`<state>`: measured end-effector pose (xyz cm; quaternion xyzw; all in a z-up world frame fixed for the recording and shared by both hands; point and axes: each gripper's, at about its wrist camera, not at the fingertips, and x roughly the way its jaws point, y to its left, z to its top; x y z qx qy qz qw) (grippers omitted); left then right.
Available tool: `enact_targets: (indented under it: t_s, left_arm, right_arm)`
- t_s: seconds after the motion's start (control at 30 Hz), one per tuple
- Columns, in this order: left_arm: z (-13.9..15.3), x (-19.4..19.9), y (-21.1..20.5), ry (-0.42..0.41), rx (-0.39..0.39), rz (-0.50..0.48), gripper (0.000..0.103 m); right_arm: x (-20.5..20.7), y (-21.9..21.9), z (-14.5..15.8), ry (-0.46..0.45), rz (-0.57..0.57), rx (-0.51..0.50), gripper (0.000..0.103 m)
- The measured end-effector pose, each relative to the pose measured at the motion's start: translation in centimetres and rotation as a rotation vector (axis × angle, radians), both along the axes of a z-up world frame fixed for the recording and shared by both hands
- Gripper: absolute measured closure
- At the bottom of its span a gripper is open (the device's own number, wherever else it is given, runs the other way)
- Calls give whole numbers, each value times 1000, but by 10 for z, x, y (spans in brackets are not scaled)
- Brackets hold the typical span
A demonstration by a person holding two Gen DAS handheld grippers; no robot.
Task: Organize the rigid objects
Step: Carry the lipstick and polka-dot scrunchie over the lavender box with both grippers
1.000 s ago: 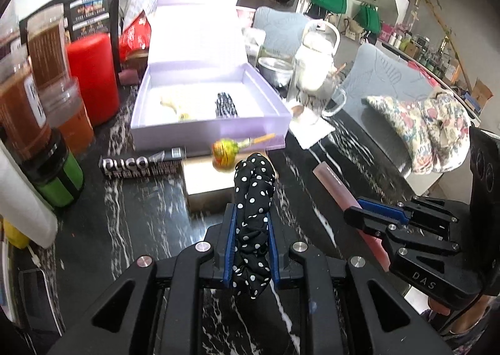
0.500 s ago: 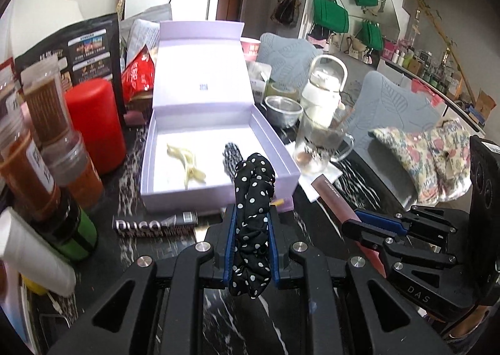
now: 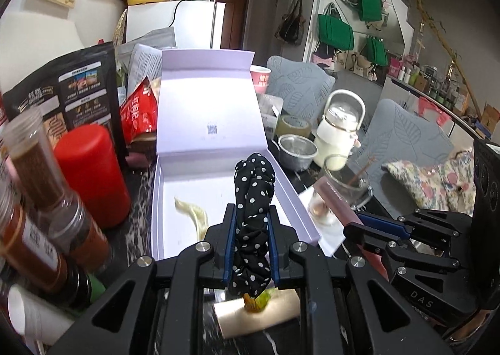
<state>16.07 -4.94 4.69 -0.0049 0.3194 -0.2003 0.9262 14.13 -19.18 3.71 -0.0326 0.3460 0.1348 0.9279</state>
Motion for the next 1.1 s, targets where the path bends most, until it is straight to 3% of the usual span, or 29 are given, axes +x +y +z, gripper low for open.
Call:
enact_targets:
  t_s: [0.33,0.7,1.1]
  left_arm:
    - [3,56,2,-5,-14,25,85]
    - [-5,112,-2,-8,29,46,85]
    - [-37,153,-9,57,71,35,85]
  right_arm:
    - [55,-2,10,-28,1,-7,90]
    - [112,2,3,-28,1,-4,90]
    - [157,1,-17,2,-30,-9,90]
